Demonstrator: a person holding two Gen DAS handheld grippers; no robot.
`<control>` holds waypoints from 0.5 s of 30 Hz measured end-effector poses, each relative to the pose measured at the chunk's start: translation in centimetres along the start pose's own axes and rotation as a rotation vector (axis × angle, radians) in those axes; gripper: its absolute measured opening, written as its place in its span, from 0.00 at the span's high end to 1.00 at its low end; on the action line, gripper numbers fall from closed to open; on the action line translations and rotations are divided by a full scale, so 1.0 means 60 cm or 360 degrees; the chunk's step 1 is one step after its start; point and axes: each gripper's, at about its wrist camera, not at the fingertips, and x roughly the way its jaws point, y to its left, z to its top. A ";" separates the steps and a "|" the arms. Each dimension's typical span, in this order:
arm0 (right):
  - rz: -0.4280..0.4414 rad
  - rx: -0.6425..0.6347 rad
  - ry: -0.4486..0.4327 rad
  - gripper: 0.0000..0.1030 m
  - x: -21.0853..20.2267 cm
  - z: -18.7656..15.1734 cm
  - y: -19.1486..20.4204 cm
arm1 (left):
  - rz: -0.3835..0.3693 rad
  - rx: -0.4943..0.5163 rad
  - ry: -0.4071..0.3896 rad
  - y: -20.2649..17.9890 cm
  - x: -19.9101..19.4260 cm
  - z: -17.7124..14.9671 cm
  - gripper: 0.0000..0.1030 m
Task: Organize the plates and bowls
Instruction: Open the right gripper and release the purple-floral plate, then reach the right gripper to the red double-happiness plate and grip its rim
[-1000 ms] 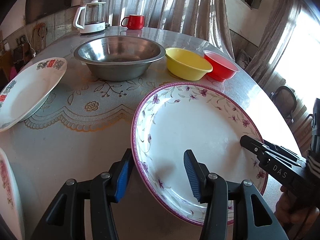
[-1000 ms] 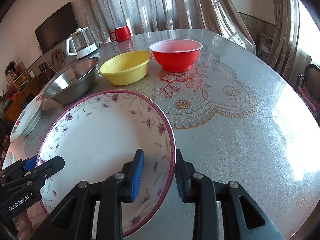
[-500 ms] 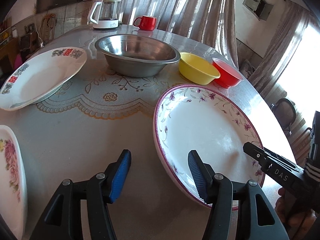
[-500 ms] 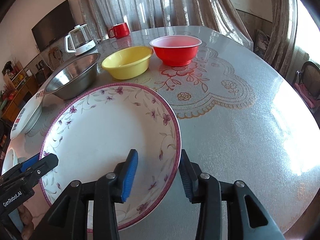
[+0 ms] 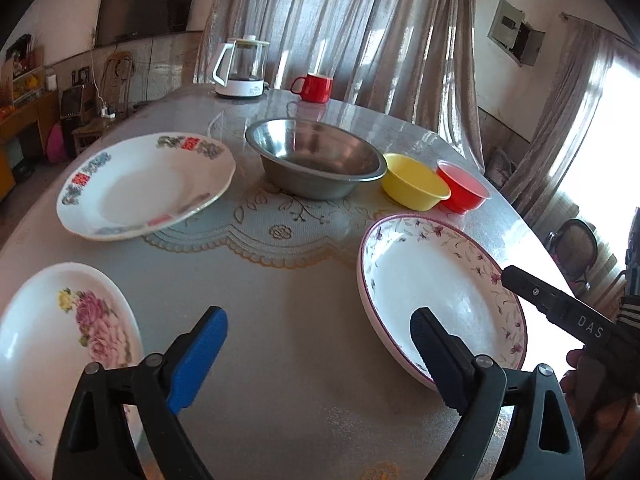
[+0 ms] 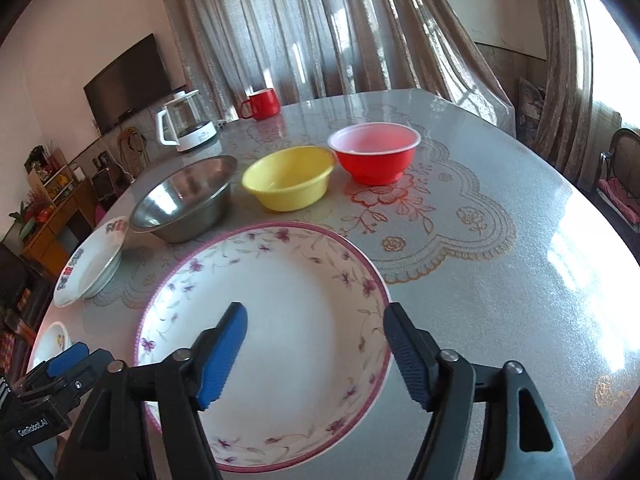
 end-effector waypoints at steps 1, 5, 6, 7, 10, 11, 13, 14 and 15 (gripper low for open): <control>0.0025 -0.0018 -0.0001 0.21 0.000 0.003 0.009 | 0.0002 -0.0008 -0.0001 0.008 -0.006 0.004 0.10; 0.0166 -0.0057 0.0059 0.20 0.011 0.012 0.045 | 0.0089 -0.0094 -0.0094 0.052 -0.035 0.013 0.10; 0.0210 -0.0055 0.0082 0.20 0.016 0.012 0.053 | 0.0097 -0.0109 -0.0114 0.064 -0.044 0.017 0.10; 0.0258 -0.0054 0.0109 0.20 0.021 0.013 0.062 | 0.0084 -0.0120 -0.0113 0.076 -0.049 0.021 0.10; 0.0403 -0.0060 0.0180 0.20 0.036 0.017 0.095 | 0.0093 -0.0141 -0.0108 0.117 -0.065 0.031 0.11; 0.0455 -0.0063 0.0207 0.20 0.042 0.019 0.107 | 0.0089 -0.0147 -0.0110 0.133 -0.070 0.035 0.11; 0.0544 -0.0071 0.0262 0.20 0.054 0.021 0.133 | 0.0095 -0.0158 -0.0100 0.166 -0.078 0.044 0.11; 0.0580 -0.0078 0.0281 0.20 0.059 0.023 0.148 | 0.0098 -0.0165 -0.0099 0.184 -0.081 0.048 0.11; 0.0616 -0.0083 0.0298 0.20 0.065 0.024 0.162 | 0.0118 -0.0176 -0.0093 0.201 -0.083 0.053 0.11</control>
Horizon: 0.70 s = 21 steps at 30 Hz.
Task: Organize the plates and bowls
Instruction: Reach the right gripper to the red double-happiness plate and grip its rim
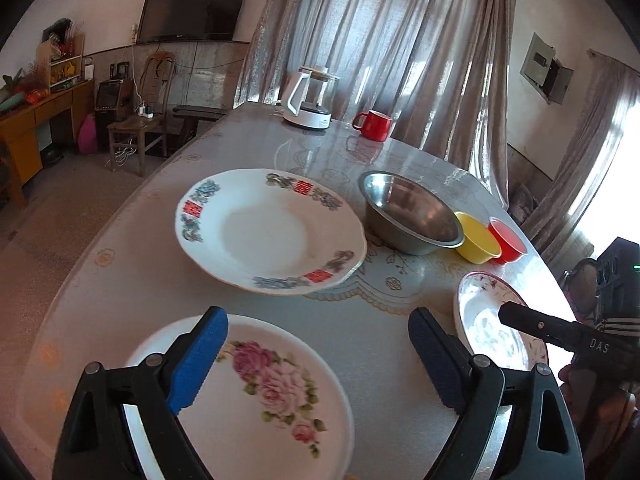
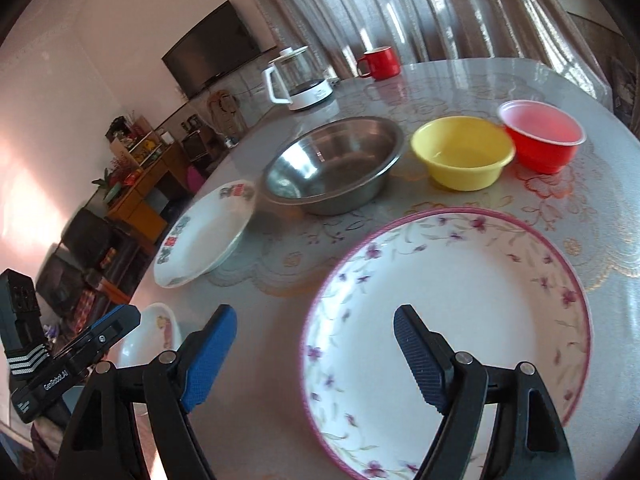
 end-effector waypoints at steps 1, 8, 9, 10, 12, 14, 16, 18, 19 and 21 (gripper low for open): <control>0.0039 -0.0003 0.0016 0.20 0.010 0.004 0.011 | 0.0026 -0.0017 -0.0003 0.017 0.000 0.006 0.11; 0.0250 0.0052 0.0151 0.20 0.090 0.041 0.062 | 0.0085 -0.0068 0.0056 0.113 0.026 0.054 0.18; 0.0272 0.0064 0.0155 0.20 0.101 0.049 0.067 | 0.0089 -0.0072 0.0074 0.123 0.034 0.061 0.19; 0.0283 0.0077 0.0154 0.20 0.110 0.056 0.071 | 0.0093 -0.0084 0.0081 0.132 0.043 0.066 0.19; 0.0299 0.0096 0.0162 0.20 0.132 0.070 0.078 | 0.0114 -0.0091 0.0100 0.147 0.061 0.075 0.19; 0.0303 0.0119 0.0186 0.20 0.154 0.082 0.083 | 0.0111 -0.0082 0.0141 0.158 0.086 0.086 0.19; 0.0299 0.0143 0.0211 0.20 0.177 0.092 0.083 | 0.0112 -0.0092 0.0173 0.168 0.109 0.097 0.19; 0.0304 0.0174 0.0233 0.20 0.199 0.099 0.082 | 0.0076 -0.0100 0.0204 0.176 0.129 0.108 0.19; 0.0303 0.0187 0.0239 0.20 0.209 0.103 0.082 | 0.0069 -0.0096 0.0215 0.178 0.139 0.114 0.19; 0.0302 0.0218 0.0241 0.20 0.228 0.112 0.080 | 0.0067 -0.0085 0.0216 0.182 0.154 0.127 0.23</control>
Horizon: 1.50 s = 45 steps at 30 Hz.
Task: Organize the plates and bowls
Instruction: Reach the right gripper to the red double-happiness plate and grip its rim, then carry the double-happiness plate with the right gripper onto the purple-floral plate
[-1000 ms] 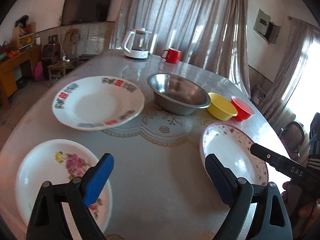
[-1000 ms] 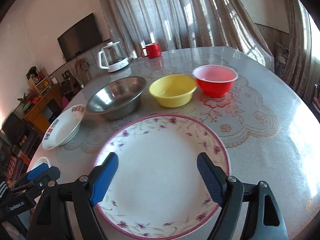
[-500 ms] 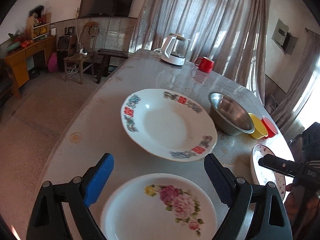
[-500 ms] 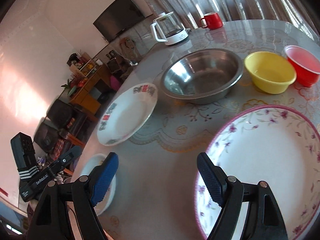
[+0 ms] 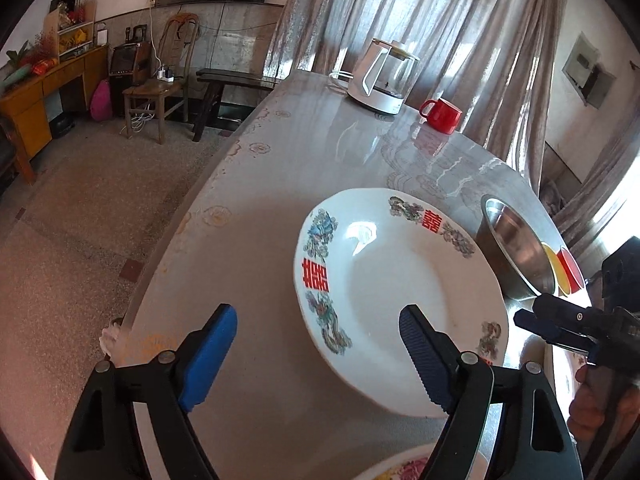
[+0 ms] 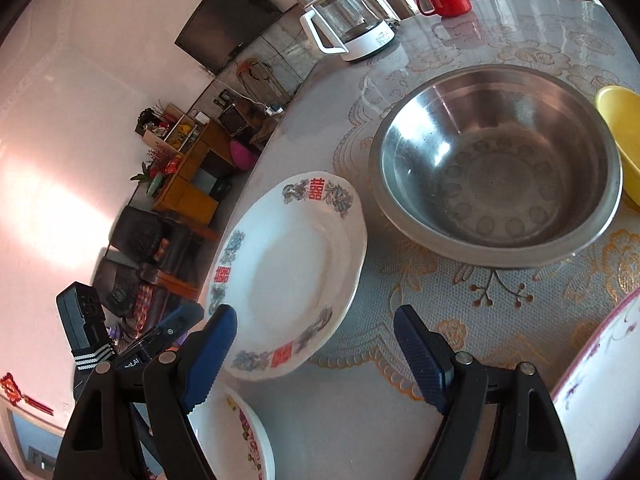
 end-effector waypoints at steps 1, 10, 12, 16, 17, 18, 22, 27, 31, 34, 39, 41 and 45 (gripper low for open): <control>0.0006 0.0012 0.0001 0.20 0.008 0.005 -0.001 | -0.0008 0.0002 0.0010 0.001 0.010 0.008 0.28; 0.0001 -0.0014 0.0081 0.20 0.074 0.015 0.011 | -0.0082 0.0095 0.0086 -0.017 0.068 0.044 0.40; 0.0012 -0.0038 0.0092 0.20 0.078 0.016 0.014 | -0.0064 0.0147 0.0087 -0.028 0.071 0.044 0.41; -0.0002 -0.0138 0.0099 0.29 0.090 0.018 0.035 | -0.0039 0.0170 0.0063 -0.033 0.066 0.043 0.41; -0.0029 -0.0165 0.0094 0.29 0.092 0.016 0.038 | -0.0043 0.0192 0.0050 -0.035 0.060 0.041 0.41; -0.0054 -0.0191 0.0089 0.29 0.094 0.014 0.040 | -0.0038 0.0230 0.0045 -0.039 0.055 0.036 0.41; -0.0114 -0.0238 0.0056 0.34 0.087 0.007 0.040 | -0.0031 0.0332 0.0112 -0.049 0.054 0.018 0.41; -0.0194 -0.0345 0.0042 0.34 0.079 0.003 0.049 | -0.0008 0.0392 0.0093 -0.063 0.044 0.008 0.41; -0.0239 -0.0455 0.0002 0.39 0.058 -0.006 0.062 | -0.0047 0.0448 0.0100 -0.072 0.034 -0.002 0.42; -0.0298 -0.0474 0.0033 0.49 0.058 -0.013 0.056 | -0.0060 0.0501 0.0107 -0.083 0.025 -0.017 0.43; -0.0312 -0.0467 0.0034 0.56 0.041 -0.030 0.040 | -0.0074 0.0576 0.0098 -0.102 0.007 -0.040 0.43; -0.0324 -0.0483 0.0026 0.56 0.038 -0.033 0.043 | -0.0077 0.0578 0.0096 -0.105 0.003 -0.045 0.43; -0.0328 -0.0506 0.0002 0.56 0.025 -0.043 0.046 | -0.0114 0.0542 0.0063 -0.108 -0.015 -0.054 0.43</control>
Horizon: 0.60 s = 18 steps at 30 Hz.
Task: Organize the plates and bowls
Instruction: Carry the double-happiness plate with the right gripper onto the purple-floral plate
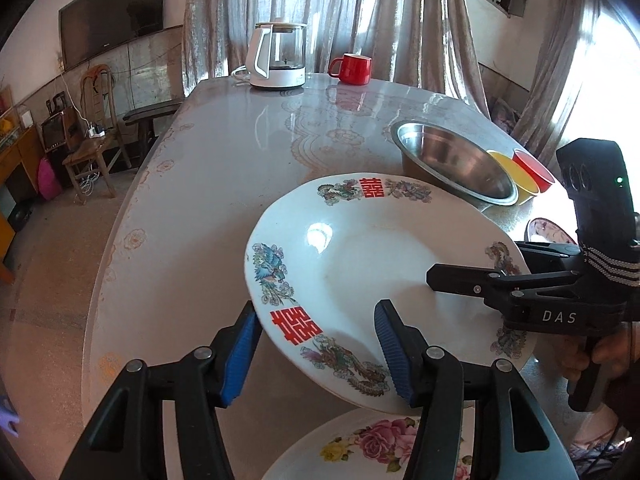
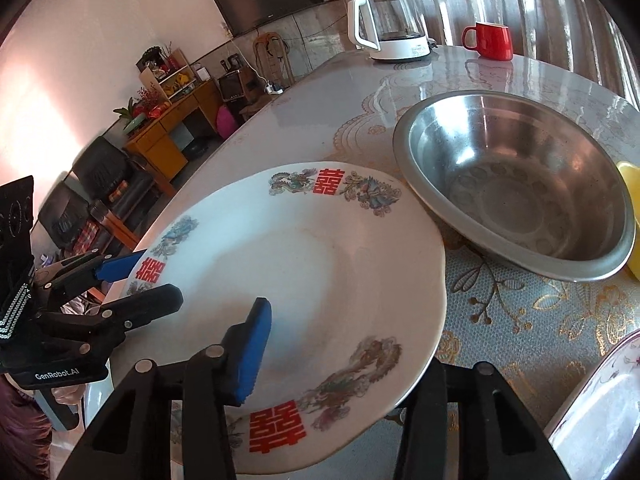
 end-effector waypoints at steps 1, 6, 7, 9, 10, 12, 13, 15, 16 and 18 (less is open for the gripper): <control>0.0003 0.0000 -0.0004 0.56 -0.003 -0.001 -0.002 | -0.0002 -0.0005 -0.0010 -0.002 -0.005 -0.002 0.43; 0.0012 -0.0007 -0.0044 0.56 -0.034 -0.015 -0.007 | -0.0021 0.0004 -0.0067 -0.025 -0.040 -0.012 0.43; 0.0016 -0.0004 -0.0057 0.56 -0.042 -0.017 -0.006 | -0.0037 -0.0003 -0.0080 -0.030 -0.049 -0.015 0.44; 0.0032 -0.0003 -0.0087 0.56 -0.061 -0.025 -0.004 | -0.0086 -0.0014 -0.0100 -0.042 -0.064 -0.018 0.44; 0.0044 -0.0004 -0.0100 0.56 -0.071 -0.028 -0.003 | -0.0107 -0.0012 -0.0108 -0.049 -0.070 -0.019 0.44; 0.0059 -0.0015 -0.0124 0.56 -0.088 -0.034 0.003 | -0.0108 -0.0008 -0.0126 -0.062 -0.077 -0.021 0.44; 0.0055 -0.0019 -0.0134 0.56 -0.095 -0.039 0.005 | -0.0121 -0.0011 -0.0131 -0.068 -0.080 -0.021 0.44; 0.0036 -0.0023 -0.0156 0.56 -0.110 -0.048 0.004 | -0.0141 -0.0006 -0.0146 -0.083 -0.088 -0.025 0.44; 0.0034 -0.0018 -0.0165 0.56 -0.118 -0.054 0.002 | -0.0146 0.0005 -0.0155 -0.093 -0.092 -0.027 0.44; 0.0032 0.0004 -0.0186 0.56 -0.136 -0.066 -0.007 | -0.0161 0.0034 -0.0161 -0.112 -0.096 -0.027 0.44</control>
